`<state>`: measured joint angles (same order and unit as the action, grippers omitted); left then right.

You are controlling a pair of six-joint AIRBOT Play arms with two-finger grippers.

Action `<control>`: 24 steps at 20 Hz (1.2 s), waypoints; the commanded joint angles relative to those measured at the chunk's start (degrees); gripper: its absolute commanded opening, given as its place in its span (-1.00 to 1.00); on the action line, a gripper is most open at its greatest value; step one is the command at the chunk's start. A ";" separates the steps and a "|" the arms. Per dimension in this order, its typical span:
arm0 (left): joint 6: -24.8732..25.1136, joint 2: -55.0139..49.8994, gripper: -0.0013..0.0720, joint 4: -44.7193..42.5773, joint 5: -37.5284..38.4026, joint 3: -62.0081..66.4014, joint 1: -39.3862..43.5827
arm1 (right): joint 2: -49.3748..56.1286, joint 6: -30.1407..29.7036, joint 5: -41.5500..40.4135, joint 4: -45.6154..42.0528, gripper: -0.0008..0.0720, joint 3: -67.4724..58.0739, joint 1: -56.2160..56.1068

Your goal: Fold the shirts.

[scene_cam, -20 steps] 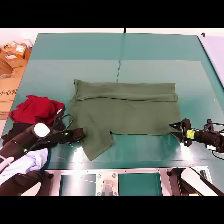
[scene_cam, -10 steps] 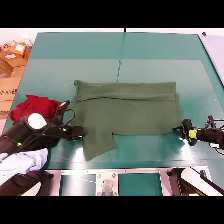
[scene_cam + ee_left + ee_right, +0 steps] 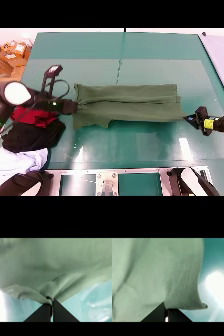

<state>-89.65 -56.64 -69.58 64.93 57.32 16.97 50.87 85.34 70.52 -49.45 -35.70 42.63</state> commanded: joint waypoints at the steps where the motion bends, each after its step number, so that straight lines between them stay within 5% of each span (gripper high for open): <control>1: 3.21 -7.85 -0.90 -0.90 -4.66 7.06 -0.02 | 3.02 0.59 -3.21 2.36 -0.93 -4.52 -4.39; 6: 6.10 -22.16 -0.90 -0.94 -9.33 15.34 -1.22 | 16.96 -0.37 -13.94 5.86 -0.92 -11.89 -11.10; 14: 12.15 -41.57 -0.89 5.29 -21.59 25.18 -3.34 | 42.80 -0.50 -19.37 8.02 -0.92 -29.57 -17.14; 15: 12.13 -42.34 -0.70 5.40 -23.80 25.29 -3.34 | 44.81 -0.50 -19.63 8.85 -0.82 -31.36 -17.38; 16: 12.11 -42.47 0.27 5.29 -25.77 25.29 -3.34 | 46.42 -0.52 -19.98 8.98 -0.45 -33.40 -17.40; 17: 11.80 -42.45 0.91 5.22 -27.52 25.73 -3.69 | 47.36 -1.29 -19.91 8.94 -0.13 -35.45 -16.96; 19: 8.20 -42.38 0.55 5.25 -24.83 28.20 -5.97 | 47.58 -6.67 -17.38 8.55 0.03 -39.93 -14.78; 22: 7.37 -42.38 0.55 5.18 -11.89 33.62 -11.04 | 47.60 -11.67 -7.80 5.40 0.15 -45.38 -8.48; 24: 7.45 -42.38 0.55 5.25 -5.75 35.45 -13.62 | 47.82 -14.25 -3.02 3.17 0.42 -45.90 -4.59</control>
<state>-81.36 -98.74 -64.49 50.24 89.62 6.74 97.93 75.94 59.83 -43.38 -78.63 33.41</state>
